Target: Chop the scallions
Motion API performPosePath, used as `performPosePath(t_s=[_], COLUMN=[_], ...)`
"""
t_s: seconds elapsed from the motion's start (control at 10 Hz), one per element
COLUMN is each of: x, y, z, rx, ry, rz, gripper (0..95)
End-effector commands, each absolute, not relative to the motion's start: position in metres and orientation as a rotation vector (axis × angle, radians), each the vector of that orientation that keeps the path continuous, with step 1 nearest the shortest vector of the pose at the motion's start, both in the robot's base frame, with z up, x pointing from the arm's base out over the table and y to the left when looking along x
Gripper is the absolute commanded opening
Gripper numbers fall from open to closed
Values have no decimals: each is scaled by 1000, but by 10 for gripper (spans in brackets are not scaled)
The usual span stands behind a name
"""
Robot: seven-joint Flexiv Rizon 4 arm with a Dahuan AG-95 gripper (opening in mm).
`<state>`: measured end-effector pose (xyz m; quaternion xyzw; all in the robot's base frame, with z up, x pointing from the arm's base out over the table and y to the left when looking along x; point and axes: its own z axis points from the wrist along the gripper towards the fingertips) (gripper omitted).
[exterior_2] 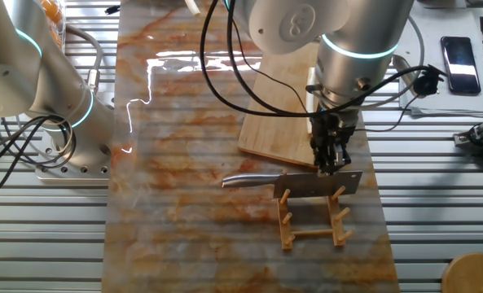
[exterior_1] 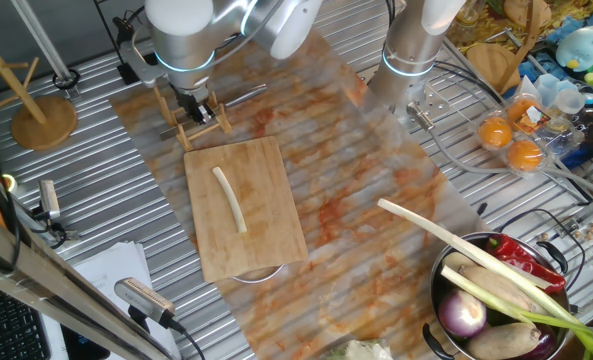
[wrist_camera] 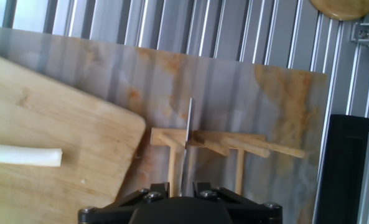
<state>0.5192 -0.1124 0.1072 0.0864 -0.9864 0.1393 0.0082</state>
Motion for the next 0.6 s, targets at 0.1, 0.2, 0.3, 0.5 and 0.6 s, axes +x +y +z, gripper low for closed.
performPosePath(t_s=[0.1, 0.2, 0.3, 0.5, 0.6], x=[490, 490, 490, 490, 489], y=[-117, -117, -117, -117, -117], z=[98, 98, 99, 99, 100], rx=[265, 266, 263, 268, 272], ry=[-2986, -2987, -2987, -2982, -2982], rz=[374, 374, 375, 378, 378], gripper=[190, 190, 190, 190, 190])
